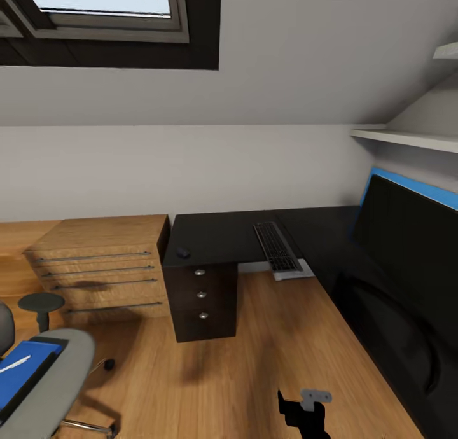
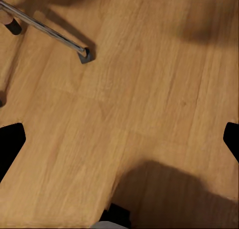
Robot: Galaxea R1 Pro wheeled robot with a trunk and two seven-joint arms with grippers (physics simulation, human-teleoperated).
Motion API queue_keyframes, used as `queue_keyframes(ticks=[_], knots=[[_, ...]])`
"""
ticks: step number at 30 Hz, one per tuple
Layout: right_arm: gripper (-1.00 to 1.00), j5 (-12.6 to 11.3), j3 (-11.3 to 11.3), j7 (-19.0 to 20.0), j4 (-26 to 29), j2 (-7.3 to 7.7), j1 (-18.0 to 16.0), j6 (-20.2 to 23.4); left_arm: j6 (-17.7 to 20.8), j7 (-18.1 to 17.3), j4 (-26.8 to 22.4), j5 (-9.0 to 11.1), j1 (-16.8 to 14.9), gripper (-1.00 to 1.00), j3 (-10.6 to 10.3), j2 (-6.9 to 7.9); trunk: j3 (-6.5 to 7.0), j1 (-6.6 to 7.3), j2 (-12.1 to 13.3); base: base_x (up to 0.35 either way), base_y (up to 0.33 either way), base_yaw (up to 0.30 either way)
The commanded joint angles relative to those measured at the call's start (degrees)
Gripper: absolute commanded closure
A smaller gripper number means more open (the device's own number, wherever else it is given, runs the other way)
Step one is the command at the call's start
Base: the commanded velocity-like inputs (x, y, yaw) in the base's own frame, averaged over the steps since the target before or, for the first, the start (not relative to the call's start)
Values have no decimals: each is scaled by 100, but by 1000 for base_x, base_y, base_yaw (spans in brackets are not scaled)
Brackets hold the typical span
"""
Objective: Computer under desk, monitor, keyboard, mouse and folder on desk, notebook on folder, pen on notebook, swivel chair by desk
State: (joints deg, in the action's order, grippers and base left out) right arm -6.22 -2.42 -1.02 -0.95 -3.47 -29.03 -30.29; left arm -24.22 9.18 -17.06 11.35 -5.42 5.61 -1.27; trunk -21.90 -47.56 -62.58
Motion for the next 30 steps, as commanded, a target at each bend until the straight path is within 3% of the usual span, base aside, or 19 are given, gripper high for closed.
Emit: queue_keyframes(ticks=[1,10,23,30], knots=[[-100,-55,-30,-4,-10,-3,-6,-25,-17,-3,1,-1,-3,-100,23,-4,-6,3,-4,-310,0,0],[-100,-82,-29,-19,-11,-30,-6,-30,-18,-12,1,-7,-3,-100,11,5,-6,3,-4,-242,-46,18],[-100,-81,-22,-21,-15,-39,-6,-29,-22,-12,1,-2,-3,-100,19,21,-21,3,-4,-25,-55,245],[-100,-77,-22,-21,-15,-40,-6,-29,-21,-12,1,-3,-3,-100,19,22,-38,3,-4,-192,-52,205]])
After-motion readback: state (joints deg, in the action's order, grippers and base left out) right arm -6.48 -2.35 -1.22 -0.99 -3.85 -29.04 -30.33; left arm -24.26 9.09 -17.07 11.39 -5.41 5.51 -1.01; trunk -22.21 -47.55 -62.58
